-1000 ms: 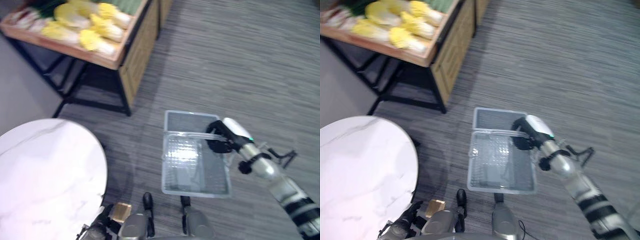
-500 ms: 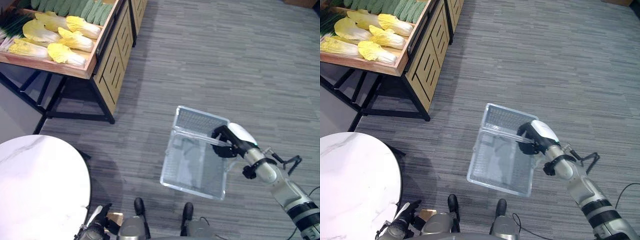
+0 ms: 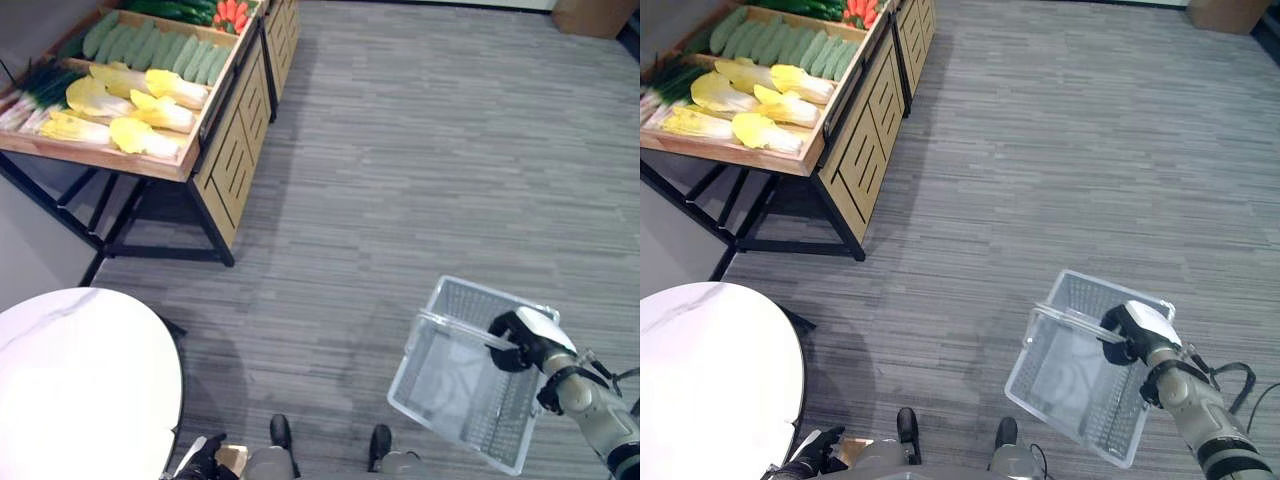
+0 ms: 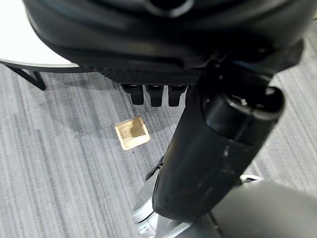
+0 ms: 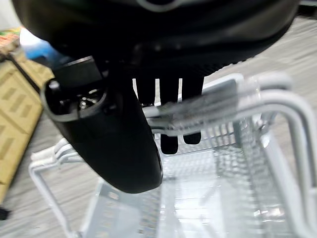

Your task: Get the vegetables into the basket

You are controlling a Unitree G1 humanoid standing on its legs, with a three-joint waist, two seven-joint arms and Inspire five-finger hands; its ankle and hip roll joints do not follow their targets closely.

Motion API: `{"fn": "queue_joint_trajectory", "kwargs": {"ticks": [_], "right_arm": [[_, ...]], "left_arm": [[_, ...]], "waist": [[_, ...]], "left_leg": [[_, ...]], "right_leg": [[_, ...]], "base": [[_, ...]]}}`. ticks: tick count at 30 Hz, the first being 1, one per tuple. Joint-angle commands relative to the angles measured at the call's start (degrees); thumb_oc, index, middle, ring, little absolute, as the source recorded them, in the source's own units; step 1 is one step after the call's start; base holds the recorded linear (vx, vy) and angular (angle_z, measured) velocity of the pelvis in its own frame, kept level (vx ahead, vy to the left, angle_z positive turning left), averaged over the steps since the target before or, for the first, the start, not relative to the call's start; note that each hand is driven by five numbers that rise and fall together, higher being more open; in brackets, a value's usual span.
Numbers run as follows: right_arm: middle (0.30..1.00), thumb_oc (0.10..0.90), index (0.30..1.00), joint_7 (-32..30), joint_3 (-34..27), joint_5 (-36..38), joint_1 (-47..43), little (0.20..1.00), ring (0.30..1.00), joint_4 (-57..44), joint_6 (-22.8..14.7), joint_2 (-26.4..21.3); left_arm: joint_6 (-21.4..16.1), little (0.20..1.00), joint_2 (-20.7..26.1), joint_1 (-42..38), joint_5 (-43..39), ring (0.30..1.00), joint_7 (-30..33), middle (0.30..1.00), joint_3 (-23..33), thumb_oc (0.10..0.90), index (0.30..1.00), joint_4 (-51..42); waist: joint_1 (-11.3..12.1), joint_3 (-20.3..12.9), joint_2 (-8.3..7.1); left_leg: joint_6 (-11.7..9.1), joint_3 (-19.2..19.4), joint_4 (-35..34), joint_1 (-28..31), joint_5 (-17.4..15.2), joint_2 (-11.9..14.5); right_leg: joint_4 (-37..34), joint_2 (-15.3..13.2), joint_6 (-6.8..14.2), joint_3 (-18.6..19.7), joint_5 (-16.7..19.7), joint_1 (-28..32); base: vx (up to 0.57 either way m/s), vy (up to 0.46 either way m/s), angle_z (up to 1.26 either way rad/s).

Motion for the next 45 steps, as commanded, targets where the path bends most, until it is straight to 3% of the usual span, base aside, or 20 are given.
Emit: {"fn": "queue_joint_trajectory", "kwargs": {"ticks": [1,12,15,18,19,20,22,24,28,30,32,34,37,41,45], "right_arm": [[0.3,0.4,0.3,-5.6,-4.1,0.9,-6.4,0.3,0.3,-2.6,-2.1,-4.4],[0.3,0.4,0.3,-9.2,-6.5,2.0,-5.2,0.3,0.3,9.4,-0.8,0.5],[0.3,0.4,0.3,-10.5,-7.6,2.2,-5.0,0.3,0.3,8.4,-0.3,1.4],[0.3,0.4,0.3,-11.3,-8.7,2.9,-4.0,0.3,0.3,8.1,-0.4,1.3],[0.3,0.4,0.3,-11.8,-9.9,3.0,-2.7,0.3,0.3,4.9,-0.7,1.2],[0.3,0.4,0.3,-12.7,-10.3,3.8,-2.6,0.3,0.3,7.1,-0.5,1.3],[0.3,0.4,0.3,-12.5,-10.7,4.1,-2.4,0.3,0.3,6.7,-0.3,1.3],[0.3,0.4,0.3,-12.7,-11.9,5.6,-1.8,0.3,0.3,6.6,-0.3,1.5],[0.3,0.4,0.3,-13.7,-10.5,5.5,-3.6,0.3,0.3,8.3,-0.6,1.6],[0.3,0.4,0.3,-13.3,-11.0,5.2,-2.3,0.3,0.3,5.4,-0.1,2.8],[0.3,0.4,0.3,-13.6,-11.1,5.6,-2.4,0.3,0.3,7.3,-0.1,4.1],[0.3,0.4,0.3,-13.4,-10.4,5.1,-2.8,0.3,0.3,7.0,0.1,4.6],[0.3,0.4,0.3,-13.5,-8.2,4.2,-5.3,0.3,0.3,8.0,0.6,5.4],[0.3,0.4,0.3,-13.3,-7.1,3.8,-6.0,0.3,0.3,7.9,0.8,6.2],[0.3,0.4,0.3,-13.2,-7.5,4.0,-5.8,0.3,0.3,8.8,0.8,6.5]], "left_arm": [[-2.4,1.0,1.2,-2.4,-2.1,1.0,-0.4,1.0,-1.2,0.9,1.0,0.9],[-2.0,1.0,1.4,-3.2,-2.5,1.0,1.0,1.0,-0.3,0.9,1.0,1.5],[-1.6,1.0,1.5,-3.3,-3.0,1.0,1.6,1.0,0.1,0.9,1.0,1.3],[-1.5,1.0,2.2,-3.5,-3.5,1.0,2.2,1.0,0.1,0.9,1.0,-0.5],[-1.3,1.0,2.4,-4.3,-3.6,1.0,2.5,1.0,0.3,0.9,1.0,-0.4],[-1.2,1.0,2.5,-4.6,-4.8,1.0,3.1,1.0,0.3,0.9,1.0,-1.3],[-1.2,1.0,2.5,-4.9,-5.1,1.0,3.2,1.0,0.3,0.9,1.0,-1.1],[-1.3,1.0,2.3,-4.9,-4.8,1.0,3.4,1.0,-0.2,0.9,1.0,-0.6],[-1.5,1.0,2.7,-4.4,-3.4,1.0,4.2,1.0,-0.8,0.9,1.0,0.6],[-1.4,1.0,2.9,-3.5,-3.3,1.0,3.8,1.0,-0.4,0.9,1.0,0.2],[-1.6,1.0,3.0,-3.6,-2.5,1.0,4.1,1.0,-0.5,0.9,1.0,0.7],[-1.7,1.0,3.0,-3.6,-2.5,1.0,4.2,1.0,-0.4,0.9,1.0,0.6],[-1.8,1.0,3.6,-4.0,-2.9,1.0,4.2,1.0,-0.7,0.9,1.0,-1.1],[-2.0,1.0,4.1,-4.6,-3.3,1.0,4.5,1.0,-1.0,0.9,1.0,-2.4],[-2.0,1.0,4.3,-4.4,-3.3,1.0,4.5,1.0,-0.8,0.9,1.0,-2.3]], "waist": [[1.4,-2.3,-2.3],[1.4,-3.1,-2.0],[1.4,-2.5,-1.5],[1.5,-0.9,-1.82],[1.9,0.8,-2.52],[2.8,2.1,-2.73],[2.8,2.5,-2.78],[3.4,2.5,-3.22],[5.7,2.3,-2.38],[5.9,1.7,-2.72],[6.1,1.0,-3.33],[6.2,0.9,-3.82],[6.7,0.9,-5.25],[6.6,1.0,-6.14],[6.6,1.0,-6.45]], "left_leg": [[-2.2,-4.3,0.9,2.4,-3.4,1.8],[-2.6,-5.0,0.3,3.5,-3.2,2.3],[-2.4,-5.3,1.0,3.5,-3.2,2.9],[-2.8,-7.6,8.4,0.0,-3.7,4.8],[-3.6,-9.3,16.6,-4.2,-1.8,5.1],[-3.4,-13.0,22.1,-8.1,-0.8,3.6],[-3.3,-14.0,21.5,-9.7,-0.3,2.9],[-2.5,-14.6,15.6,-13.3,-1.2,1.1],[-3.3,-17.4,7.3,-16.7,4.7,1.6],[-2.5,-16.0,7.5,-15.7,3.6,1.4],[-0.5,-14.5,8.0,-14.7,1.8,-0.5],[0.1,-13.7,8.3,-14.5,0.8,-1.2],[1.8,-11.0,10.0,-14.6,-1.9,-2.8],[3.3,-9.7,10.9,-14.1,-4.4,-4.8],[4.1,-9.6,11.3,-13.8,-5.5,-5.8]], "right_leg": [[0.4,-0.9,0.8,3.6,1.9,-2.5],[0.9,-0.2,0.4,3.9,1.1,-1.7],[5.8,0.2,-0.5,4.4,-1.3,-3.4],[9.0,1.4,-2.2,4.6,-3.9,-4.7],[9.1,2.0,-3.5,4.3,-4.2,-4.1],[9.4,2.3,-4.1,3.9,-5.2,-3.6],[9.2,2.1,-4.0,3.6,-5.4,-3.3],[7.8,1.8,-3.1,3.9,-5.5,-2.1],[7.0,2.8,-2.4,7.6,-7.7,1.0],[7.1,1.8,-1.8,8.6,-8.6,2.3],[7.5,-0.5,-0.5,9.5,-8.0,2.5],[7.9,-1.5,0.2,10.2,-7.0,2.1],[9.4,-3.8,2.1,12.3,-2.1,-0.2],[11.4,-5.5,3.3,12.6,3.6,-1.5],[12.9,-6.0,3.9,12.6,6.5,-2.1]], "base": [[0.04,-0.015,-0.01],[0.04,-0.017,0.0],[0.03,-0.057,0.0],[0.02,-0.242,0.15],[0.0,-0.282,0.47],[0.01,-0.24,0.55],[0.08,-0.052,0.5],[0.2,0.035,0.2],[0.3,0.163,0.08],[0.32,0.253,-0.9],[0.34,0.331,-0.87],[0.18,0.193,-0.32],[0.19,0.228,-0.33],[0.15,0.191,-0.38],[0.11,0.118,0.01]]}}
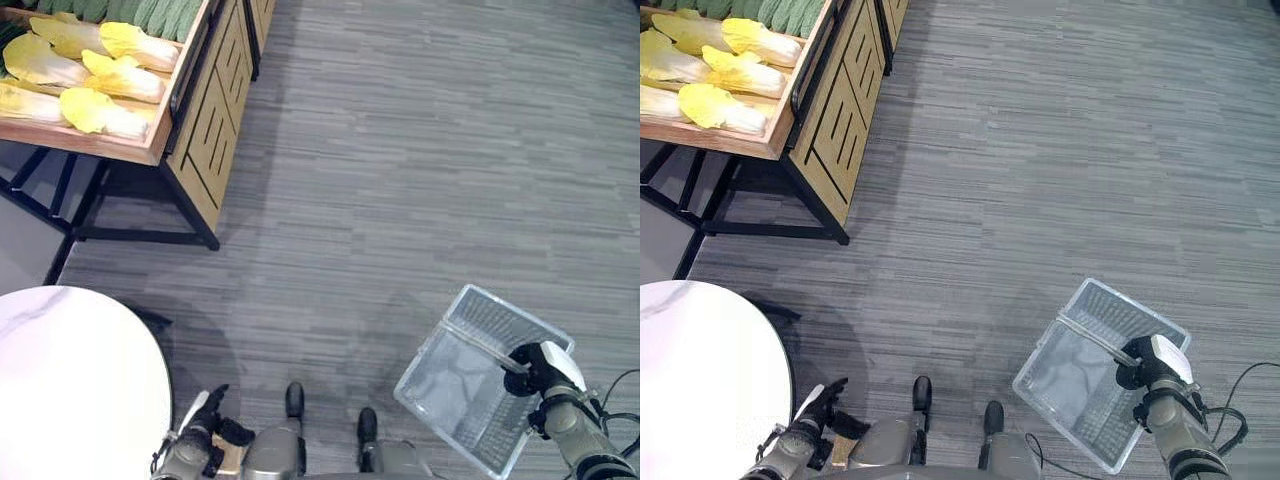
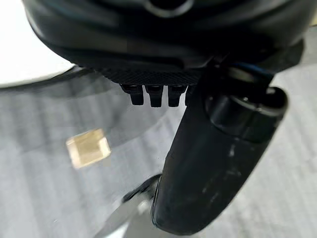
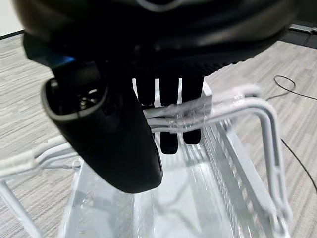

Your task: Get the vegetables into the basket

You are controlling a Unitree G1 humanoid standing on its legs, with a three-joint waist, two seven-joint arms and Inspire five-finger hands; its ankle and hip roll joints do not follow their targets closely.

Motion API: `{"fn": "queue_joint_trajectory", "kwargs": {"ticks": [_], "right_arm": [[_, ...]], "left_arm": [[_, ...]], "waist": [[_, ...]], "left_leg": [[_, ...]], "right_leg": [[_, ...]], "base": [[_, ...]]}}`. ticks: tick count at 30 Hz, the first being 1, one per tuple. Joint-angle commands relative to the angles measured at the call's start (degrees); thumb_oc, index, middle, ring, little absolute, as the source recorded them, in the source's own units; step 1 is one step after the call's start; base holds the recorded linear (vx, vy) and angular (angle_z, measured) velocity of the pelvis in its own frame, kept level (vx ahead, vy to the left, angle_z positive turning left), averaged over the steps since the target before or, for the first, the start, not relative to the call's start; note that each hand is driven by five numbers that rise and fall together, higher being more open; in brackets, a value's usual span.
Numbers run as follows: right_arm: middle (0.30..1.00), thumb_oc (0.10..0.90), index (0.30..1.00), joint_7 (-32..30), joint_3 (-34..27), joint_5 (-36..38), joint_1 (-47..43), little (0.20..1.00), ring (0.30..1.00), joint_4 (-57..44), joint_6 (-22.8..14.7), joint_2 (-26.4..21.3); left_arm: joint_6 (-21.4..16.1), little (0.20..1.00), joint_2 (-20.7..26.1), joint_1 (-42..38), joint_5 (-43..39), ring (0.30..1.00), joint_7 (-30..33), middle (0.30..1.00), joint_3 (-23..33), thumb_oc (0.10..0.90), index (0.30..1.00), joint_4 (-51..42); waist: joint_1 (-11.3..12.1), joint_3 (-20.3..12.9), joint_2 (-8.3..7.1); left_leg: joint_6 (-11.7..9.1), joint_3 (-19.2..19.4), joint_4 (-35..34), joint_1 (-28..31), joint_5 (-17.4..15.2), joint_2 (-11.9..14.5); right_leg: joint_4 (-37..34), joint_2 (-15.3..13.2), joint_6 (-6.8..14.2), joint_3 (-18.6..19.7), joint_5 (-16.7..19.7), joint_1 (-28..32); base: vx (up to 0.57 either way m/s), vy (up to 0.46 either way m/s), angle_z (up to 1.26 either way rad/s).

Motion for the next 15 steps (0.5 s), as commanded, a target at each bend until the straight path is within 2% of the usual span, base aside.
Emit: {"fn": "queue_joint_trajectory", "kwargs": {"ticks": [1,6,7,8,9,11,13,14,15], "right_arm": [[0.3,0.4,0.3,-4.0,-2.5,1.1,-2.7,0.3,0.3,-3.6,-1.2,-4.1],[0.3,0.4,0.3,-3.9,-1.7,0.3,-4.0,0.3,0.3,-5.3,-1.2,-4.1],[0.3,0.4,0.3,-3.8,-1.0,-0.3,-4.4,0.3,0.3,-7.8,-1.1,-3.9],[0.3,0.4,0.3,-3.8,-1.0,-0.3,-4.4,0.3,0.3,-7.8,-1.1,-3.9],[0.3,0.4,0.3,-3.8,-0.8,-0.5,-4.6,0.3,0.3,-8.3,-1.3,-4.1],[0.3,0.4,0.3,-3.9,-0.9,-0.3,-4.8,0.3,0.3,-8.3,-1.4,-4.1],[0.3,0.4,0.3,-4.1,-1.0,0.0,-4.9,0.3,0.3,-8.4,-1.5,-4.1],[0.3,0.4,0.3,-4.1,-1.0,0.0,-4.9,0.3,0.3,-8.4,-1.5,-4.1],[0.3,0.4,0.3,-4.3,-1.0,0.3,-4.8,0.3,0.3,-7.7,-1.6,-4.2]], "left_arm": [[0.0,1.0,2.3,2.7,1.3,1.0,0.4,1.0,-0.8,0.9,1.0,1.0],[0.2,1.0,2.5,3.4,1.5,1.0,0.1,1.0,-0.7,0.9,1.0,1.4],[0.3,1.0,2.7,3.4,1.3,1.0,0.0,1.0,-0.6,0.9,1.0,1.6],[0.3,1.0,2.7,3.4,1.3,1.0,0.0,1.0,-0.6,0.9,1.0,1.6],[0.4,1.0,2.9,3.0,0.8,1.0,0.2,1.0,-0.5,0.9,1.0,1.4],[0.4,1.0,2.6,2.3,0.7,1.0,0.5,1.0,-0.3,0.9,1.0,2.4],[0.5,1.0,2.3,1.9,0.9,1.0,0.7,1.0,-0.2,0.9,1.0,3.2],[0.5,1.0,2.3,1.9,0.9,1.0,0.7,1.0,-0.1,0.9,1.0,3.2],[0.5,1.0,2.1,1.5,1.4,1.0,0.7,1.0,0.0,0.9,1.0,4.2]], "waist": [[1.1,-2.9,-4.48],[1.3,-2.2,-3.27],[0.7,-1.3,-2.48],[0.7,-1.3,-2.49],[-0.2,-0.3,-1.57],[-1.4,0.5,-1.39],[-2.6,1.3,-1.91],[-2.7,1.4,-1.68],[-3.8,1.5,-1.86]], "left_leg": [[-2.6,-1.7,8.8,-7.7,-3.0,-1.0],[-0.8,-2.0,7.7,-4.8,-4.4,-1.3],[-0.2,-2.3,7.6,-3.3,-5.0,-1.1],[-0.2,-2.3,7.6,-3.3,-5.0,-1.1],[-0.3,-2.7,7.3,-1.9,-5.0,-0.8],[-0.9,-3.4,6.9,0.2,-5.6,-1.1],[-1.9,-4.6,6.7,2.1,-6.6,-1.8],[-2.0,-4.8,6.7,2.4,-6.8,-1.5],[-2.8,-6.2,6.8,4.0,-7.7,-1.8]], "right_leg": [[-0.7,-7.0,6.2,0.4,14.0,5.5],[8.5,-7.4,6.0,-1.2,17.4,1.6],[12.7,-6.1,5.3,-1.6,15.8,-1.7],[12.7,-6.1,5.3,-1.6,15.8,-1.8],[12.8,-4.3,4.1,-2.4,11.9,-5.9],[9.2,-4.2,3.3,-4.3,8.6,-8.3],[1.7,-4.4,3.9,-4.9,9.2,-10.4],[1.4,-4.2,3.9,-5.2,9.2,-9.8],[-3.6,-4.2,4.6,-3.4,10.8,-11.1]], "base": [[0.09,0.097,0.05],[0.09,0.139,-0.02],[0.08,0.121,-0.13],[0.12,0.15,-0.11],[0.13,0.082,0.0],[0.21,0.01,0.08],[0.21,-0.097,0.2],[0.27,-0.141,0.33],[0.29,-0.132,0.59]]}}
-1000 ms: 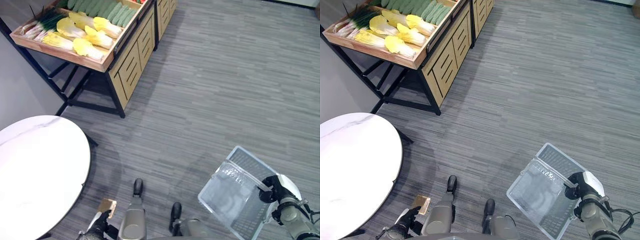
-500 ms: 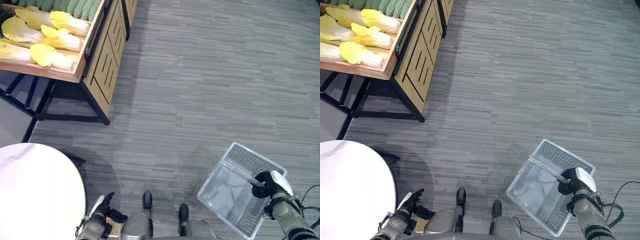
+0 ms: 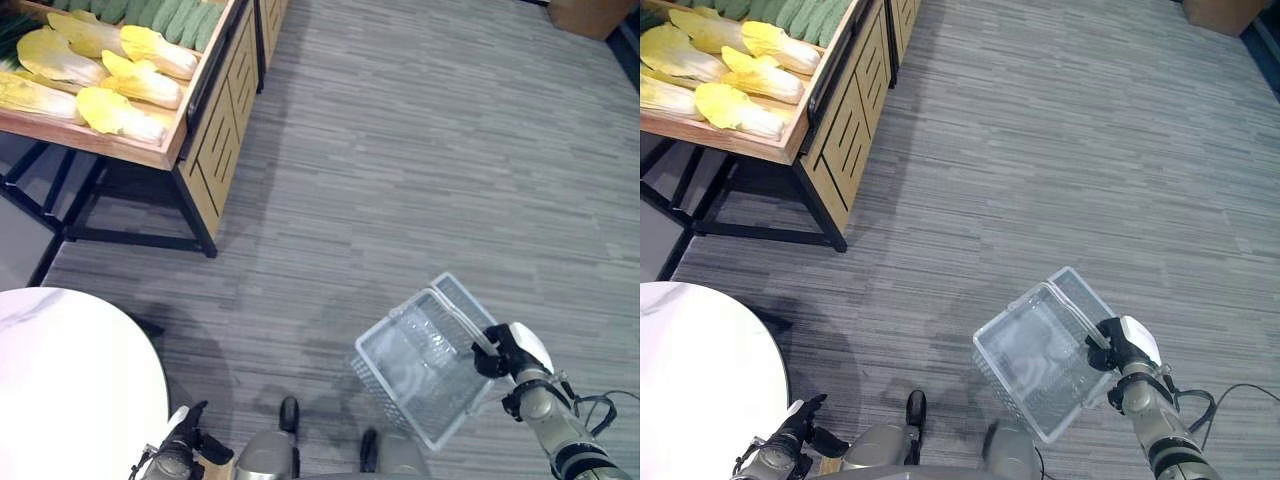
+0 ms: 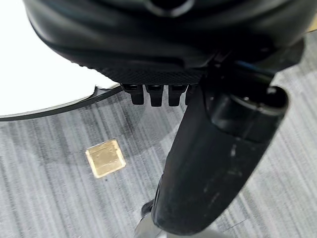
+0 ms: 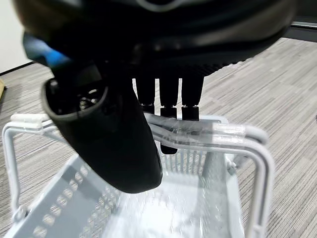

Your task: Get the vegetables into the basket

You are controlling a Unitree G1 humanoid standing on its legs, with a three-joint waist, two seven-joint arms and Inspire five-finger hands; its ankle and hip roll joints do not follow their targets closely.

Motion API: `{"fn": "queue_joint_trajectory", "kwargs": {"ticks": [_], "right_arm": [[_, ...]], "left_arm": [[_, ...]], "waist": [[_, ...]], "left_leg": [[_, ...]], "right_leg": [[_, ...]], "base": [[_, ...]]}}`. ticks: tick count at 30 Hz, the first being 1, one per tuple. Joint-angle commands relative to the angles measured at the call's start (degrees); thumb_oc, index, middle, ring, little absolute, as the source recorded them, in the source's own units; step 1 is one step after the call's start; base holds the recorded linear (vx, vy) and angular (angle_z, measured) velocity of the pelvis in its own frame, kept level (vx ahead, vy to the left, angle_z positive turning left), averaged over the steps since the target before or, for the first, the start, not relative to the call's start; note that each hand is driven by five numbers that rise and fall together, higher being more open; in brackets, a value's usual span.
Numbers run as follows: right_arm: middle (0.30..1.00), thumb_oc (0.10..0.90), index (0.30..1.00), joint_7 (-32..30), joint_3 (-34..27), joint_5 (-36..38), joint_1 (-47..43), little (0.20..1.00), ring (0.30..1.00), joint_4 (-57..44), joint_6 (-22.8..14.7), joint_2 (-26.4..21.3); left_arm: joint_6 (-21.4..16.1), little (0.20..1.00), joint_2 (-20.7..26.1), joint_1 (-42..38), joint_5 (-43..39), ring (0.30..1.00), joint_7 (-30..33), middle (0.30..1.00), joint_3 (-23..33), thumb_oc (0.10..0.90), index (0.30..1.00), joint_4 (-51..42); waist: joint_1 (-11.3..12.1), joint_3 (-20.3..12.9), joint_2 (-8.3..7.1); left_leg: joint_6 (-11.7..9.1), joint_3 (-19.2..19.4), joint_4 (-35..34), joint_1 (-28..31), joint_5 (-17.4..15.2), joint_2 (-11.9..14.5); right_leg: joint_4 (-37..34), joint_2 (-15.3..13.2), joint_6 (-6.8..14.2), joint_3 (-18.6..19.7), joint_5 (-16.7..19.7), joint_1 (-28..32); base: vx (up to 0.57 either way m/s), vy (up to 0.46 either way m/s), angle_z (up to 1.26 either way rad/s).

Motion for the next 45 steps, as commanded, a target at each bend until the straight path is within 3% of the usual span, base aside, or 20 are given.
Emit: {"fn": "queue_joint_trajectory", "kwargs": {"ticks": [1,5,10,15,17,19,21,23,25,26,27,29,30,32,34,37,39,41,43,45], "right_arm": [[0.3,0.4,0.3,-4.2,-3.9,1.0,-2.9,0.3,0.3,-1.3,-0.7,-7.3],[0.3,0.4,0.3,-3.6,-5.0,1.2,-1.3,0.3,0.3,-0.9,-0.6,-7.4],[0.3,0.4,0.3,-3.0,-4.5,1.3,-1.0,0.3,0.3,-0.5,-0.8,-7.4],[0.3,0.4,0.3,-2.9,-4.4,2.3,-0.9,0.3,0.3,-0.1,-1.4,-9.2],[0.3,0.4,0.3,-3.0,-4.5,2.4,-0.9,0.3,0.3,-0.3,-1.4,-9.7],[0.3,0.4,0.3,-3.5,-4.9,2.8,-0.8,0.3,0.3,-0.5,-1.3,-10.7],[0.3,0.4,0.3,-3.6,-5.2,3.0,-0.5,0.3,0.3,-1.2,-1.3,-10.9],[0.3,0.4,0.3,-3.9,-6.2,3.6,1.0,0.3,0.3,-0.5,-1.0,-10.9],[0.3,0.4,0.3,-4.1,-7.0,3.8,2.0,0.3,0.3,-0.7,-1.0,-10.8],[0.3,0.4,0.3,-4.3,-8.2,4.1,3.4,0.3,0.3,-1.4,-0.9,-10.6],[0.3,0.4,0.3,-4.5,-8.3,4.2,3.4,0.3,0.3,-1.6,-0.7,-10.6],[0.3,0.4,0.3,-5.2,-8.1,4.0,4.0,0.3,0.3,-1.9,-0.6,-9.9],[0.3,0.4,0.3,-5.2,-8.2,4.0,4.0,0.3,0.3,-1.9,-0.6,-9.9],[0.3,0.4,0.3,-5.6,-8.3,4.3,4.9,0.3,0.3,-1.5,-0.7,-8.8],[0.3,0.4,0.3,-5.5,-8.0,4.2,4.7,0.3,0.3,-1.1,-0.6,-8.6],[0.3,0.4,0.3,-5.3,-7.6,3.4,5.3,0.3,0.3,-1.6,-0.3,-7.3],[0.3,0.4,0.3,-5.4,-8.1,3.5,6.0,0.3,0.3,-1.2,-0.2,-6.0],[0.3,0.4,0.3,-5.2,-7.5,3.3,5.5,0.3,0.3,-1.0,0.1,-5.2],[0.3,0.4,0.3,-5.3,-5.4,3.9,2.4,0.3,0.3,2.9,0.2,-4.4],[0.3,0.4,0.3,-5.2,-5.2,4.0,2.0,0.3,0.3,3.0,0.2,-4.2]], "left_arm": [[-0.9,1.0,0.0,0.2,1.9,1.0,0.8,1.0,2.0,0.9,1.0,0.0],[-0.9,1.0,-0.4,0.4,3.1,1.0,0.3,1.0,2.2,0.9,1.0,1.3],[-0.4,1.0,-0.8,1.1,2.8,1.0,0.6,1.0,2.9,0.9,1.0,2.2],[-0.4,1.0,-1.9,1.2,2.8,1.0,0.6,1.0,1.3,0.9,1.0,2.1],[-0.2,1.0,-2.1,1.0,2.4,1.0,0.6,1.0,1.1,0.9,1.0,1.7],[0.0,1.0,-2.8,0.0,1.9,1.0,0.8,1.0,0.2,0.9,1.0,1.1],[0.0,1.0,-2.9,-0.2,2.0,1.0,0.9,1.0,0.1,0.9,1.0,1.1],[0.2,1.0,-3.1,-0.8,1.6,1.0,0.9,1.0,-0.3,0.9,1.0,0.9],[0.3,1.0,-3.0,-1.2,1.7,1.0,1.1,1.0,-0.6,0.9,1.0,0.9],[0.4,1.0,-3.0,-2.4,2.2,1.0,1.4,1.0,-1.0,0.9,1.0,1.2],[0.4,1.0,-2.9,-2.5,2.4,1.0,1.6,1.0,-1.2,0.9,1.0,1.2],[0.5,1.0,-2.5,-2.5,3.1,1.0,2.2,1.0,-0.9,0.9,1.0,1.6],[0.5,1.0,-2.5,-2.5,3.1,1.0,2.2,1.0,-0.9,0.9,1.0,1.6],[0.5,1.0,-2.0,-2.2,3.6,1.0,2.6,1.0,-0.2,0.9,1.0,2.0],[0.5,1.0,-1.8,-1.8,3.9,1.0,2.6,1.0,-0.1,0.9,1.0,2.3],[0.7,1.0,-1.4,-1.0,4.0,1.0,2.6,1.0,0.5,0.9,1.0,2.2],[0.7,1.0,-1.2,-1.3,4.4,1.0,2.5,1.0,0.4,0.9,1.0,2.2],[0.6,1.0,-0.8,-1.2,4.3,1.0,2.5,1.0,0.7,0.9,1.0,2.3],[0.4,1.0,0.5,-1.6,3.4,1.0,2.8,1.0,1.0,0.9,1.0,1.4],[0.4,1.0,0.7,-1.8,3.0,1.0,2.8,1.0,1.2,0.9,1.0,1.2]], "waist": [[-2.2,1.7,0.69],[-3.5,1.3,0.34],[-3.2,0.0,0.36],[-3.4,-0.9,1.61],[-3.3,-0.9,1.77],[-3.3,-0.1,1.8],[-3.4,0.3,1.56],[-3.6,0.8,1.38],[-3.7,1.1,1.34],[-3.9,1.5,1.16],[-3.9,1.6,1.18],[-3.0,1.2,1.85],[-3.0,1.2,1.79],[-1.5,0.6,2.26],[-0.6,0.3,2.21],[-0.4,-0.5,1.96],[-0.3,-0.7,1.02],[-0.1,-1.0,0.11],[0.5,-0.5,-1.64],[0.7,-0.6,-1.83]], "left_leg": [[-6.8,-4.0,5.9,3.2,-5.3,1.1],[-7.9,-7.4,6.9,6.4,-7.3,1.0],[-9.2,-9.2,7.4,8.6,-7.8,3.2],[-11.6,-12.6,8.1,8.3,-3.3,7.3],[-11.9,-12.8,9.0,7.8,-2.3,7.6],[-13.1,-12.7,14.4,5.0,2.2,8.1],[-13.2,-12.5,16.9,3.6,3.1,8.0],[-13.0,-8.6,18.9,0.9,6.0,9.1],[-12.8,-6.5,17.6,-0.6,5.8,9.4],[-12.3,-2.5,13.1,-4.5,3.7,9.5],[-12.2,-1.9,11.0,-6.0,2.8,9.1],[-13.0,0.1,4.4,-11.1,7.8,10.6],[-13.1,0.2,4.2,-10.9,7.9,10.6],[-13.8,3.1,-1.9,-13.1,12.0,11.9],[-13.7,1.7,-2.2,-13.2,12.5,11.8],[-12.9,2.4,-2.0,-11.0,12.4,11.3],[-12.0,4.0,0.5,-11.5,10.7,10.2],[-11.0,4.5,1.9,-11.3,9.1,9.4],[-9.7,5.6,5.5,-12.4,5.9,7.6],[-9.4,5.7,5.8,-12.7,5.4,7.5]], "right_leg": [[-12.6,0.3,0.8,2.6,14.6,0.0],[-15.6,1.1,1.8,6.2,17.6,-1.5],[-14.1,2.6,0.5,4.5,16.7,-0.1],[-9.9,5.9,-2.3,1.9,11.7,0.1],[-9.6,6.3,-2.8,1.6,10.9,0.1],[-9.2,6.6,-4.3,0.8,9.3,1.5],[-9.3,6.6,-4.8,0.6,8.8,2.1],[-9.4,6.5,-5.9,-0.8,7.1,4.5],[-9.7,6.1,-5.9,-1.5,6.8,5.5],[-10.6,5.0,-5.4,-2.9,6.1,7.0],[-10.9,4.8,-5.0,-3.1,5.8,7.3],[-12.4,4.9,-4.4,-2.7,5.0,9.8],[-12.5,4.9,-4.4,-2.7,5.0,9.9],[-13.9,5.6,-4.1,-2.0,3.7,13.7],[-13.7,5.9,-4.0,-1.0,2.9,14.9],[-12.8,5.1,-3.3,0.8,1.2,17.2],[-12.5,3.3,-2.3,1.4,1.5,18.3],[-11.9,1.9,-1.4,2.5,2.9,17.6],[-10.8,-0.2,0.2,4.0,8.0,16.0],[-10.8,-0.4,0.4,4.1,9.1,15.6]], "base": [[0.28,-0.13,0.67],[0.28,-0.152,0.53],[0.19,-0.214,0.54],[0.15,-0.232,0.14],[0.13,-0.195,0.31],[0.16,-0.219,0.22],[0.06,-0.102,0.27],[0.15,-0.164,0.2],[0.12,-0.099,0.44],[0.11,-0.036,1.07],[0.24,0.006,1.39],[0.25,0.079,0.71],[0.21,0.07,-0.11],[0.34,0.13,-0.47],[0.31,0.141,-0.37],[0.31,0.223,-0.47],[0.3,0.325,-0.45],[0.23,0.271,-0.18],[0.16,0.233,-0.22],[0.11,0.136,-0.26]]}}
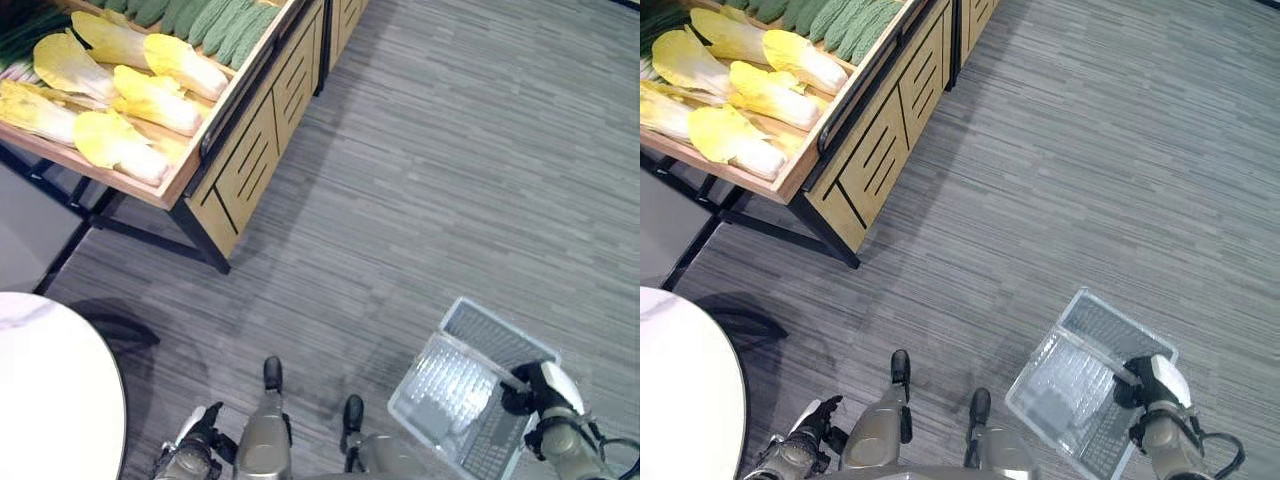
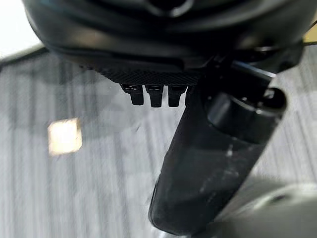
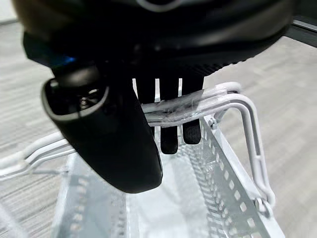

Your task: Get the vegetables into the basket

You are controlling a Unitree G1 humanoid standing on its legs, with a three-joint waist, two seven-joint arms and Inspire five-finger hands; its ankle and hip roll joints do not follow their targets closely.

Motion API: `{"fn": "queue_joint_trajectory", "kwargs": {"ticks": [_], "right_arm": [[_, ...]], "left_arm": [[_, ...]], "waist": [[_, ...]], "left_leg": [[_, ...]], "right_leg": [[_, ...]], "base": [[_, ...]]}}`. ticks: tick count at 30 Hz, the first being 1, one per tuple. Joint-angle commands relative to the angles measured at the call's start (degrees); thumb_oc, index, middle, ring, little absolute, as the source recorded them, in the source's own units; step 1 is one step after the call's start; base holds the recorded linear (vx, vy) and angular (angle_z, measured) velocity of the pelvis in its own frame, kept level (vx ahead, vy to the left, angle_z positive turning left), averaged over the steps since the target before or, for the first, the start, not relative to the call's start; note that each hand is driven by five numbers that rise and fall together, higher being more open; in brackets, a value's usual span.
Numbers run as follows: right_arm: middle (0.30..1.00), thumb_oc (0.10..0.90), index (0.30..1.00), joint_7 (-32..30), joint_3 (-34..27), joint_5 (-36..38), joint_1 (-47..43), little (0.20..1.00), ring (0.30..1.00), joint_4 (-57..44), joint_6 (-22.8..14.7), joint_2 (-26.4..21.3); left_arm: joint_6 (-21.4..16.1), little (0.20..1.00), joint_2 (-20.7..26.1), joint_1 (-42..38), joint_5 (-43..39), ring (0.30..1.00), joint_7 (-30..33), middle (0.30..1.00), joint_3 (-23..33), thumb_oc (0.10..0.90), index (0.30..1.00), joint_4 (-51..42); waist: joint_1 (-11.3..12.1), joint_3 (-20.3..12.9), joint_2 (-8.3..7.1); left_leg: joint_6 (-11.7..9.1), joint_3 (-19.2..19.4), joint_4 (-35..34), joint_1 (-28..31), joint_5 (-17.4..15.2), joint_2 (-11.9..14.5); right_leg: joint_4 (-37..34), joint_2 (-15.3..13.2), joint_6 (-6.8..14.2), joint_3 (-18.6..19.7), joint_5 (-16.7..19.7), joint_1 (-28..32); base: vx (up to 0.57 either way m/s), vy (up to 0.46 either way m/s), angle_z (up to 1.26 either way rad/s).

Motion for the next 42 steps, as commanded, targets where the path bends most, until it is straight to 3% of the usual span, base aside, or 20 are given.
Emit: {"fn": "queue_joint_trajectory", "kwargs": {"ticks": [1,7,11,13,16,17,19,20,26,27,28,29,30,31,32,33,36,40,42], "right_arm": [[0.3,0.4,0.3,-3.6,-1.3,2.3,-5.5,0.3,0.3,-2.4,-1.4,-5.4],[0.3,0.4,0.3,-3.6,0.8,1.8,-8.0,0.3,0.3,-2.6,-1.2,-4.7],[0.3,0.4,0.3,-3.8,1.1,2.2,-8.5,0.3,0.3,-1.4,-1.3,-4.4],[0.3,0.4,0.3,-3.8,1.1,2.2,-8.5,0.3,0.3,-1.0,-1.3,-4.5],[0.3,0.4,0.3,-3.9,1.0,2.1,-8.3,0.3,0.3,-1.7,-1.4,-4.4],[0.3,0.4,0.3,-3.7,1.4,1.5,-8.2,0.3,0.3,-2.4,-1.4,-4.7],[0.3,0.4,0.3,-3.6,1.3,1.4,-7.9,0.3,0.3,-2.8,-1.3,-4.7],[0.3,0.4,0.3,-3.2,1.3,1.1,-7.9,0.3,0.3,-0.1,-1.3,-4.9],[0.3,0.4,0.3,-2.5,0.6,0.6,-6.6,0.3,0.3,-1.9,-1.1,-4.8],[0.3,0.4,0.3,-1.7,1.1,0.5,-6.3,0.3,0.3,-0.9,-1.5,-5.1],[0.3,0.4,0.3,-1.7,1.1,0.5,-6.3,0.3,0.3,-0.9,-1.5,-5.1],[0.3,0.4,0.3,-1.6,1.3,0.5,-6.4,0.3,0.3,-1.3,-1.5,-5.4],[0.3,0.4,0.3,-1.9,1.3,0.8,-6.5,0.3,0.3,-2.3,-1.9,-6.7],[0.3,0.4,0.3,-1.9,1.3,0.8,-6.5,0.3,0.3,-2.3,-1.9,-6.7],[0.3,0.4,0.3,-2.3,0.9,1.3,-6.6,0.3,0.3,-2.8,-2.2,-8.1],[0.3,0.4,0.3,-2.3,0.9,1.3,-6.6,0.3,0.3,-2.8,-2.2,-8.1],[0.3,0.4,0.3,-3.1,-0.2,2.5,-5.3,0.3,0.3,-3.8,-1.9,-8.5],[0.3,0.4,0.3,-3.3,-1.2,2.9,-3.8,0.3,0.3,-6.1,-1.5,-8.2],[0.3,0.4,0.3,-3.5,-0.5,2.7,-3.8,0.3,0.3,-5.8,-1.6,-7.5]], "left_arm": [[-0.3,1.0,3.8,0.4,-0.4,1.0,1.4,1.0,1.4,0.9,1.0,0.0],[-0.2,1.0,5.0,0.1,-1.3,1.0,1.9,1.0,2.0,0.9,1.0,-0.6],[-0.3,1.0,5.0,-0.2,-1.7,1.0,1.9,1.0,1.8,0.9,1.0,-0.9],[-0.2,1.0,4.5,-0.5,-1.3,1.0,2.0,1.0,1.5,0.9,1.0,-0.1],[-0.2,1.0,4.3,-0.8,-1.3,1.0,2.1,1.0,1.8,0.9,1.0,0.5],[-0.3,1.0,4.3,-1.2,-1.1,1.0,1.9,1.0,2.0,0.9,1.0,0.9],[-0.3,1.0,4.2,-1.1,-1.1,1.0,1.9,1.0,2.1,0.9,1.0,0.9],[-0.6,1.0,4.2,-1.0,-1.0,1.0,1.8,1.0,2.2,0.9,1.0,0.9],[-0.6,1.0,3.6,-0.1,-1.4,1.0,1.5,1.0,2.8,0.9,1.0,1.6],[-0.5,1.0,2.9,1.2,-1.7,1.0,1.2,1.0,3.5,0.9,1.0,2.1],[-0.5,1.0,2.9,1.3,-1.7,1.0,1.2,1.0,3.5,0.9,1.0,2.1],[-0.3,1.0,2.5,1.5,-1.7,1.0,1.3,1.0,3.6,0.9,1.0,2.3],[-0.1,1.0,1.5,1.7,-1.8,1.0,1.2,1.0,3.3,0.9,1.0,2.3],[-0.1,1.0,1.5,1.7,-1.8,1.0,1.2,1.0,3.2,0.9,1.0,2.3],[0.0,1.0,0.9,0.8,-2.6,1.0,1.2,1.0,3.0,0.9,1.0,1.9],[0.0,1.0,0.9,0.8,-2.6,1.0,1.2,1.0,3.0,0.9,1.0,1.9],[0.6,1.0,0.0,0.0,-3.8,1.0,1.6,1.0,2.9,0.9,1.0,1.6],[1.3,1.0,-0.7,-0.8,-3.2,1.0,2.1,1.0,2.3,0.9,1.0,1.8],[1.2,1.0,-0.5,-0.7,-2.9,1.0,2.5,1.0,2.5,0.9,1.0,2.0]], "waist": [[2.4,-3.3,-3.65],[3.1,-2.2,-3.49],[2.2,-1.4,-2.82],[1.1,-0.7,-2.19],[0.2,-0.3,-2.41],[-1.0,-0.1,-2.6],[-1.2,0.1,-2.39],[-1.8,0.0,-2.42],[-2.2,-0.8,-2.25],[-2.0,-2.7,-1.39],[-2.0,-2.7,-1.28],[-2.1,-2.9,-1.13],[-1.7,-2.7,-0.53],[-1.8,-2.7,-0.45],[-1.6,-1.7,-0.81],[-1.7,-1.7,-0.74],[-2.2,-1.4,-0.89],[-0.9,-1.3,-1.36],[0.2,-1.7,-1.14]], "left_leg": [[-1.3,-1.5,7.8,-6.3,-4.0,0.1],[0.8,-1.1,5.4,-3.1,-5.6,-1.5],[1.0,-1.9,3.6,-0.3,-6.0,-2.0],[0.4,-3.0,4.1,2.0,-7.6,-1.9],[-0.2,-3.8,4.4,3.7,-8.8,-1.7],[-1.2,-5.4,4.7,5.5,-10.3,-1.4],[-1.5,-5.9,5.1,6.3,-10.9,-1.1],[-2.3,-7.7,5.9,8.1,-12.4,-0.7],[-3.9,-9.9,5.8,12.3,-13.4,0.8],[-5.6,-10.8,5.8,14.5,-11.2,3.9],[-5.7,-10.9,5.7,14.6,-11.1,4.0],[-6.0,-11.2,6.6,14.0,-10.5,4.7],[-7.5,-11.7,11.2,11.9,-5.4,6.0],[-7.5,-11.9,11.3,11.8,-5.5,6.1],[-7.9,-10.8,18.0,8.1,-2.1,7.1],[-8.0,-11.0,18.3,7.8,-2.2,7.1],[-7.7,-5.0,21.0,4.6,1.4,10.5],[-5.9,-3.5,14.2,-3.8,-2.8,4.7],[-5.7,-4.8,9.6,-5.6,-1.1,3.0]], "right_leg": [[4.1,-6.3,5.7,3.3,10.2,0.8],[13.8,-6.3,5.8,0.6,14.3,-3.7],[15.0,-4.9,5.1,-0.3,13.1,-7.1],[11.3,-4.3,4.4,-1.5,9.8,-9.9],[6.8,-4.7,4.7,-1.5,10.1,-11.0],[1.3,-5.8,5.6,0.9,12.6,-14.5],[0.5,-6.1,5.9,1.1,13.3,-14.4],[-2.8,-7.3,6.9,2.5,15.7,-16.2],[-1.7,-7.5,7.3,1.1,17.0,-15.9],[-0.1,-5.4,6.0,-1.0,15.4,-14.9],[-0.1,-5.3,6.0,-1.2,15.3,-14.9],[0.0,-4.7,5.5,-1.6,14.9,-14.3],[0.6,-3.4,4.0,-3.2,13.3,-12.8],[0.6,-3.4,4.0,-3.3,13.3,-12.7],[0.6,-3.2,2.2,-4.9,11.9,-11.0],[0.6,-3.2,2.2,-5.0,11.8,-11.0],[0.2,-2.1,0.2,-7.6,8.6,-7.7],[-0.7,-1.1,0.4,-8.8,5.8,-4.1],[-1.1,0.3,0.5,-8.1,5.1,-2.9]], "base": [[0.1,0.119,-0.12],[0.11,0.166,-0.01],[0.15,0.077,0.08],[0.28,-0.032,0.23],[0.23,-0.114,0.37],[0.3,-0.172,0.29],[0.31,-0.182,0.27],[0.26,-0.159,0.42],[0.3,-0.259,0.52],[0.31,-0.367,0.46],[0.37,-0.451,0.11],[0.2,-0.334,0.09],[0.19,-0.334,0.13],[0.19,-0.457,0.24],[0.06,-0.212,0.27],[0.12,-0.34,0.34],[0.16,-0.293,0.42],[0.23,-0.203,0.64],[0.22,-0.05,0.0]]}}
